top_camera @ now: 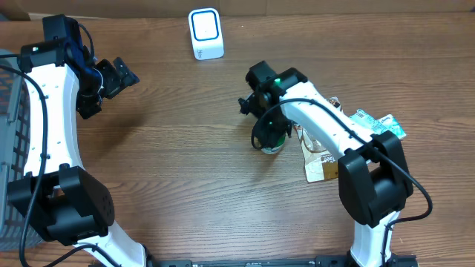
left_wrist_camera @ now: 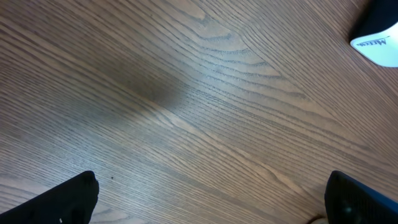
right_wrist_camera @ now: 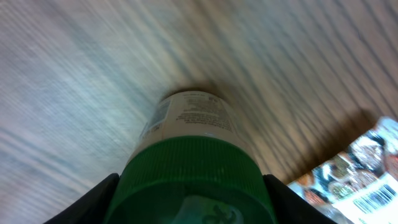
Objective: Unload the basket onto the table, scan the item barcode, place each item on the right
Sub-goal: 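Carry the jar right and lower it beside the bread bag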
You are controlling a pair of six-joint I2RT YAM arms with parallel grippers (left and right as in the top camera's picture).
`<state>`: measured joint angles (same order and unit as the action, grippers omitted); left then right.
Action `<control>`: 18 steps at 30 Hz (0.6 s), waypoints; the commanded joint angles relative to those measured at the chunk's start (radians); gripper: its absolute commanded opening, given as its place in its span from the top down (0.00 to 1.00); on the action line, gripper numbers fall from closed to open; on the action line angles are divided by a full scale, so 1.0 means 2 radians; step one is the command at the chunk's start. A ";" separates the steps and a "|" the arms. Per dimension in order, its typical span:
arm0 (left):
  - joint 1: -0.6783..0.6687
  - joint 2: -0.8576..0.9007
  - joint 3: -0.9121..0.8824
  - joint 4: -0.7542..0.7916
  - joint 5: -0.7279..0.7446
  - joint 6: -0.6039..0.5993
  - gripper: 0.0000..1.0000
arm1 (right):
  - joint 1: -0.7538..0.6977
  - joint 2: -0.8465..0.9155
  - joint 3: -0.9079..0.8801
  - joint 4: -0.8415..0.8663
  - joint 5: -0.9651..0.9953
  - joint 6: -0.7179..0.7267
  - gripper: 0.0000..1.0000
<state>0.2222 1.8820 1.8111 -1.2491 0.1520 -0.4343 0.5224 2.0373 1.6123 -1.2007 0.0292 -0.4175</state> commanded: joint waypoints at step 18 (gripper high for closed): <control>-0.005 0.006 0.002 0.000 -0.003 0.004 0.00 | -0.031 -0.021 0.046 -0.069 -0.037 0.026 0.00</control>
<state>0.2222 1.8820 1.8111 -1.2491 0.1520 -0.4343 0.4644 2.0377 1.6119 -1.3140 0.0101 -0.3676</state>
